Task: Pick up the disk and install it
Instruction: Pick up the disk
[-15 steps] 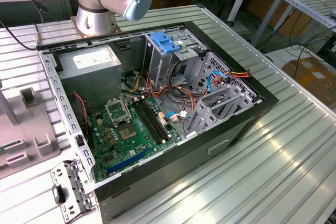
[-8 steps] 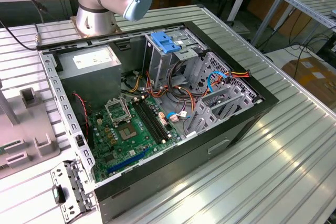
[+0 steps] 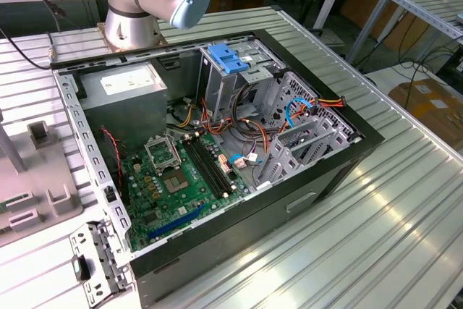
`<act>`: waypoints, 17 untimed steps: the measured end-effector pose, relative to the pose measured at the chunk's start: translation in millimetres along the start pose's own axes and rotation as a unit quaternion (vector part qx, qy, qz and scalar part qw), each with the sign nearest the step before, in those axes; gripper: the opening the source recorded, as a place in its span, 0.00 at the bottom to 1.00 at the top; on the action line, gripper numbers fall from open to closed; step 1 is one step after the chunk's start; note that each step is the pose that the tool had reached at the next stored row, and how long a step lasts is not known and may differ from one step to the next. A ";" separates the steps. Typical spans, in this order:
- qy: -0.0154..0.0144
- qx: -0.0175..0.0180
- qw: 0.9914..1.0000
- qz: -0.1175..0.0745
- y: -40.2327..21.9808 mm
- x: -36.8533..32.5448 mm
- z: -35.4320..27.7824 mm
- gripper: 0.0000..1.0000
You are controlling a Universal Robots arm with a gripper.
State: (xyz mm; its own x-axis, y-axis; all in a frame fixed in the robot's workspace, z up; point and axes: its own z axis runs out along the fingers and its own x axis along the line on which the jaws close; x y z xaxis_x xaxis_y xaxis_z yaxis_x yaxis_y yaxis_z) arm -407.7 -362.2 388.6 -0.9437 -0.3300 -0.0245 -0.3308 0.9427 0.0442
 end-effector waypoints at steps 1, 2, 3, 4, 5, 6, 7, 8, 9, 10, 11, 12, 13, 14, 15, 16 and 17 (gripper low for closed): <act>0.000 0.000 1.000 -0.002 0.0 0.0 0.0 0.11; 0.000 0.000 1.000 -0.005 0.0 0.0 0.0 0.11; 0.000 0.000 1.000 -0.008 0.0 0.0 0.0 0.11; 0.000 0.000 1.000 -0.011 0.0 0.0 0.0 0.11; 0.001 0.000 1.000 -0.013 0.0 0.0 0.0 0.11; 0.001 0.000 1.000 -0.015 0.0 0.0 0.0 0.11; 0.001 0.000 1.000 -0.018 0.0 0.0 0.0 0.11; 0.001 -0.001 1.000 -0.021 0.0 0.0 0.0 0.11; 0.001 -0.001 1.000 -0.023 0.0 0.0 0.0 0.11; 0.001 -0.001 1.000 -0.025 0.0 0.0 0.0 0.11; 0.001 -0.001 1.000 -0.026 0.0 0.0 0.0 0.11; 0.001 -0.001 1.000 -0.028 0.0 0.0 0.0 0.11; 0.001 -0.001 1.000 -0.031 0.0 0.0 0.0 0.11; 0.002 -0.001 0.999 -0.035 0.0 0.0 0.0 0.11; 0.002 -0.001 0.999 -0.037 0.0 0.0 0.0 0.11; 0.002 -0.001 0.999 -0.039 0.0 0.0 0.0 0.11; 0.002 -0.001 0.999 -0.041 0.0 0.0 0.0 0.11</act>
State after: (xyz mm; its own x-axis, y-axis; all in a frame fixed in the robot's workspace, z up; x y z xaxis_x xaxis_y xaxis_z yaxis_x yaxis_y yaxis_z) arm -407.7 -362.3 388.6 -0.9133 -0.4065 -0.0245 -0.4072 0.9123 0.0441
